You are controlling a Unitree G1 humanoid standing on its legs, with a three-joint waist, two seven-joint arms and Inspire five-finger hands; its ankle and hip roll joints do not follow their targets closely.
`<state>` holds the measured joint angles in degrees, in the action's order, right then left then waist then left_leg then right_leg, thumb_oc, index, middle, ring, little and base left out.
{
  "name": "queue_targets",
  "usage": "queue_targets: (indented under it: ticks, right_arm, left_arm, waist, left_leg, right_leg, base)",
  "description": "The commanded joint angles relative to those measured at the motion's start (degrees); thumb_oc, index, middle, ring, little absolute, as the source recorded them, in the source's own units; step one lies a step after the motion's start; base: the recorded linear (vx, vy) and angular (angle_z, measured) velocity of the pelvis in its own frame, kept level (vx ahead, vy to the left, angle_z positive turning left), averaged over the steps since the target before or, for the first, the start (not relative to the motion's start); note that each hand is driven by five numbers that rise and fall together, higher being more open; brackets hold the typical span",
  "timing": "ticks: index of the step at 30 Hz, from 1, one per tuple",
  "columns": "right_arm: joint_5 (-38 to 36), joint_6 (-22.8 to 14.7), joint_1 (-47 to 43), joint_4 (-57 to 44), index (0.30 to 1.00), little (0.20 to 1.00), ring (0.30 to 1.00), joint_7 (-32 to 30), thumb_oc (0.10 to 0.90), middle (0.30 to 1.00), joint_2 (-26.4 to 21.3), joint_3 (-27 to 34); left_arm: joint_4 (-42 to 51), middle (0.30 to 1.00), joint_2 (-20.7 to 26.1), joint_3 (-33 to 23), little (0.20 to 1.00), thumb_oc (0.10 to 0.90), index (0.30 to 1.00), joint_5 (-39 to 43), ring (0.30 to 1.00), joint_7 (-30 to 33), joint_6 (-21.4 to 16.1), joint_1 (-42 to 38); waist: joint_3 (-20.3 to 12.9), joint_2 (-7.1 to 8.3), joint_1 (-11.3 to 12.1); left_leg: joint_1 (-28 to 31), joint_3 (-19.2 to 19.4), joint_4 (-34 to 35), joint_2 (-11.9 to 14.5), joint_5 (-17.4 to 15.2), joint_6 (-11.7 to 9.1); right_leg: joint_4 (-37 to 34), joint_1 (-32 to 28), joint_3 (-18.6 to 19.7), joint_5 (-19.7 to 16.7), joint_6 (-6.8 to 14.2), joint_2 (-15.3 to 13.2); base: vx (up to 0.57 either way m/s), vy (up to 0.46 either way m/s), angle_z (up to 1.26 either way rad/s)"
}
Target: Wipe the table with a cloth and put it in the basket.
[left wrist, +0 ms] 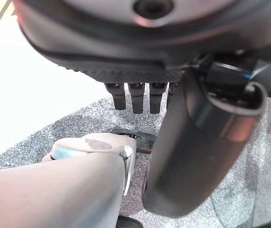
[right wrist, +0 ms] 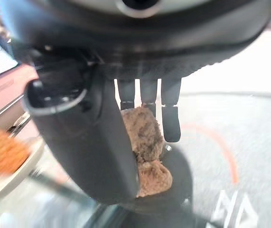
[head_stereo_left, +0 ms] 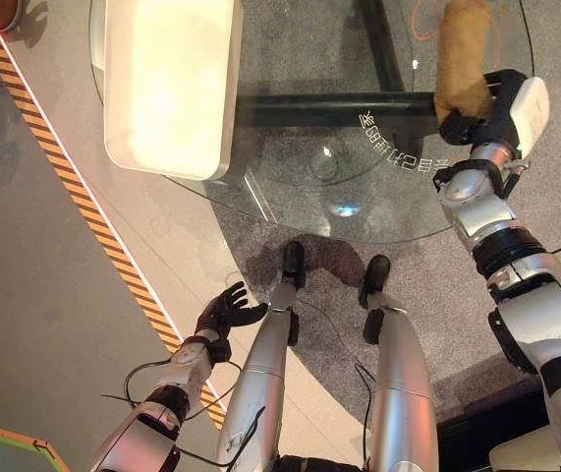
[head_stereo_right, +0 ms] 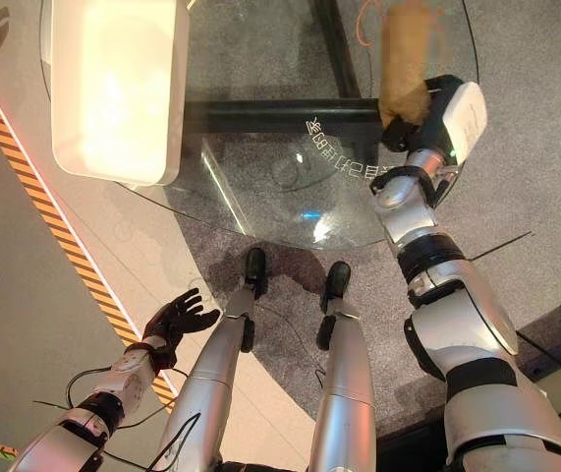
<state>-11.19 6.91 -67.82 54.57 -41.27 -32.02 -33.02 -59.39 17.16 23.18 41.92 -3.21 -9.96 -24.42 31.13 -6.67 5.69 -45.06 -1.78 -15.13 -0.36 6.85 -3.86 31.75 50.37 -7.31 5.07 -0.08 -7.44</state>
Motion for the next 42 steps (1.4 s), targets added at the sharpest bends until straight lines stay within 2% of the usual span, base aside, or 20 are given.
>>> queue_targets:
  ticks: [1, 9, 21, 30, 32, 37, 42]
  right_arm:
    - [6.71, -4.21, -2.56, -8.38, 0.3, 0.2, 0.3, 5.07, 0.1, 0.3, 0.14, -5.23]
    - [10.26, -3.25, 2.55, -13.18, 0.3, 0.2, 0.3, 12.8, 0.1, 0.3, 5.93, -9.32]
    - [10.47, -1.96, 12.55, -17.89, 0.3, 0.2, 0.3, 19.5, 0.1, 0.3, 11.75, -12.91]
    - [11.76, -1.98, 14.32, -21.17, 0.3, 0.2, 0.3, 20.55, 0.1, 0.3, 12.03, -14.23]
    - [12.08, -3.22, 14.16, -20.88, 0.3, 0.2, 0.3, 22.76, 0.1, 0.3, 11.79, -14.35]
    - [12.27, -2.81, 13.82, -21.97, 0.3, 0.2, 0.3, 25.16, 0.1, 0.3, 11.57, -14.98]
    - [12.14, -2.76, 13.08, -21.54, 0.3, 0.2, 0.3, 24.0, 0.1, 0.3, 11.2, -14.77]
  left_arm:
    - [-1.02, 0.9, 0.4, -2.39, 0.9, 0.8, 0.9, -0.65, 0.9, 0.31, -0.96, 2.94]
    - [-1.5, 0.9, -0.81, -2.71, 0.9, 0.8, 0.9, -1.36, 0.9, 1.29, -0.95, 2.17]
    - [-1.98, 0.9, -2.11, -3.35, 0.9, 0.8, 0.9, -1.8, 0.9, 2.04, -1.86, 1.87]
    - [-1.87, 0.9, -2.3, -3.54, 0.9, 0.8, 0.9, -1.42, 0.9, 2.72, -1.42, 1.09]
    - [-1.81, 0.9, -2.42, -3.76, 0.9, 0.8, 0.9, -1.1, 0.9, 2.59, -1.72, 1.45]
    - [-1.51, 0.9, -2.42, -3.9, 0.9, 0.8, 0.9, -1.65, 0.9, 3.03, -1.39, 1.38]
    - [-1.44, 0.9, -2.25, -3.91, 0.9, 0.8, 0.9, -0.74, 0.9, 3.57, -1.51, 0.96]
  waist:
    - [-1.34, -2.14, -0.17]
    - [-1.34, -1.99, -0.45]
    - [-1.34, -1.56, -1.52]
    - [-1.34, -1.17, -2.18]
    - [-1.34, -1.13, -2.07]
    - [-1.34, -0.82, -1.99]
    - [-1.34, -0.88, -2.03]
  left_leg:
    - [1.38, 3.78, -5.23, -3.31, -6.5, 2.85]
    - [1.62, 4.12, -4.64, -3.27, -6.03, 2.55]
    - [1.99, 4.98, -3.31, -3.11, -5.29, 2.03]
    - [2.13, 5.31, -3.08, -2.95, -4.99, 1.74]
    - [2.29, 5.31, -3.01, -2.86, -4.95, 1.71]
    - [2.41, 5.23, -3.22, -2.86, -4.95, 1.68]
    - [2.37, 5.23, -3.69, -2.86, -5.03, 1.75]
  right_leg:
    - [-4.73, -2.72, -2.95, -0.83, 0.18, 2.3]
    - [-4.81, -2.89, -2.82, -0.45, 0.07, 2.63]
    - [-5.85, -3.1, -2.56, -0.53, 0.09, 2.9]
    - [-6.14, -3.07, -2.16, -0.73, 0.19, 3.04]
    - [-6.19, -3.24, -2.18, -0.8, 0.21, 3.0]
    - [-6.07, -3.36, -2.31, -0.88, 0.22, 3.0]
    - [-5.72, -3.24, -2.24, -0.93, 0.14, 2.89]
  base:
    - [0.0, 0.0, 0.0]
    - [0.0, 0.0, 0.0]
    - [0.0, -0.001, 0.0]
    - [0.0, -0.003, -0.01]
    - [0.0, 0.0, 0.0]
    - [0.0, 0.0, 0.0]
    - [0.0, 0.0, 0.0]
